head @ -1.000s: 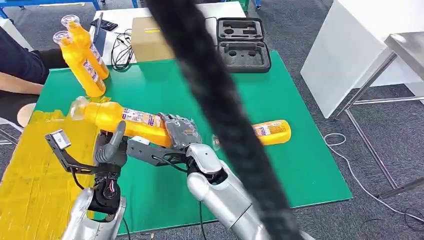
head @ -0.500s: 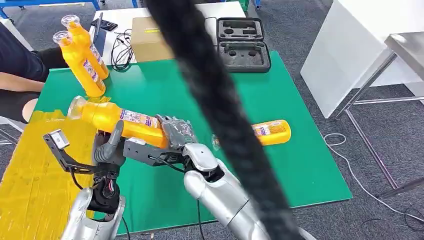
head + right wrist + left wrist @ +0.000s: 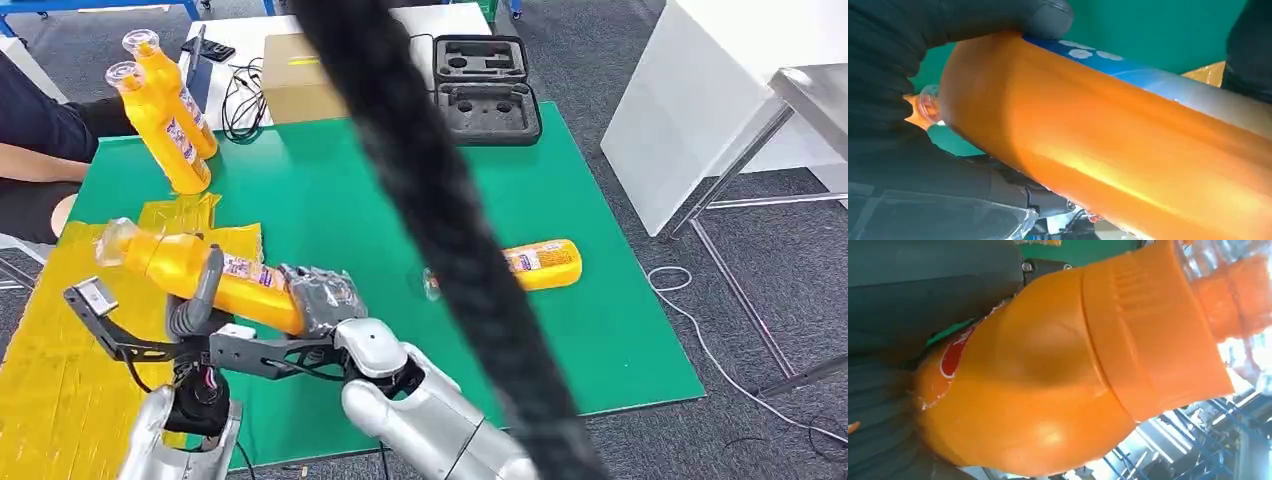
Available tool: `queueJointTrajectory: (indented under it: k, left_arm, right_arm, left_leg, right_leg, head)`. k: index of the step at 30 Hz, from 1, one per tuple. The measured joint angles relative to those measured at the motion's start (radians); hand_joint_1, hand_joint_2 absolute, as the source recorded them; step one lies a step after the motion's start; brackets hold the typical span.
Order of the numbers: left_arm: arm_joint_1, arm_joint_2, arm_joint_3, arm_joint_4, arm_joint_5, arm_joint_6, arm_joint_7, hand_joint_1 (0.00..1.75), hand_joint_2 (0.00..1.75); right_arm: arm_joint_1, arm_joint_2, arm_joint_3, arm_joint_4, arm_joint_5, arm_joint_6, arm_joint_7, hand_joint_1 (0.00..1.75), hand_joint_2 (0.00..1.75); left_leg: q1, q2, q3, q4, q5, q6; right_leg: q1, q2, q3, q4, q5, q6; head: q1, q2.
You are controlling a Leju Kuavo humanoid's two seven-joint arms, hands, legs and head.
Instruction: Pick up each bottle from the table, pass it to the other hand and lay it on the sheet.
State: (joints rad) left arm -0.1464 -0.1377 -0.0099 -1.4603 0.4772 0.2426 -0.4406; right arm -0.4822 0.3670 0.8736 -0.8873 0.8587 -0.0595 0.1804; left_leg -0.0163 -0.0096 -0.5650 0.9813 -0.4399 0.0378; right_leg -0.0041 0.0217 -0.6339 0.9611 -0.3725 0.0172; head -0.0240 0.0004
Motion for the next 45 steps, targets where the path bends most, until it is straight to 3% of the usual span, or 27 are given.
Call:
queueJointTrajectory:
  k: [1,2,3,45]
  left_arm:
    - [0.000,0.000,0.003,0.002,0.000,0.001,-0.003,0.00,1.75]
    - [0.000,-0.001,0.008,0.004,0.000,0.003,-0.010,1.47,1.75]
    - [0.000,-0.001,0.012,0.006,0.000,0.006,-0.016,1.75,1.75]
    - [0.001,-0.009,0.045,0.053,0.017,0.018,-0.056,1.75,1.75]
  right_arm:
    - [0.000,0.000,0.005,0.002,-0.006,0.000,0.000,1.75,1.75]
    - [-0.001,0.000,0.011,0.004,-0.011,0.000,-0.002,1.75,1.75]
    - [-0.001,0.000,0.016,0.006,-0.017,0.000,-0.003,1.75,1.75]
    - [-0.040,-0.001,0.061,0.090,-0.087,-0.005,-0.036,1.75,1.75]
  left_leg:
    - [0.000,0.000,0.000,0.000,0.000,0.000]
    - [0.000,0.000,0.000,0.000,0.000,0.000]
    - [0.000,0.000,0.000,0.000,0.000,0.000]
    - [0.000,0.000,0.000,0.000,0.000,0.000]
  right_leg:
    - [0.000,0.000,0.000,0.000,0.000,0.000]
    - [0.000,0.000,0.000,0.000,0.000,0.000]
    - [0.000,0.000,0.000,0.000,0.000,0.000]
    - [0.000,0.000,0.000,0.000,0.000,0.000]
  head:
    - [0.000,0.000]
    - [0.000,0.000]
    - [0.000,0.000]
    - [0.000,0.000]
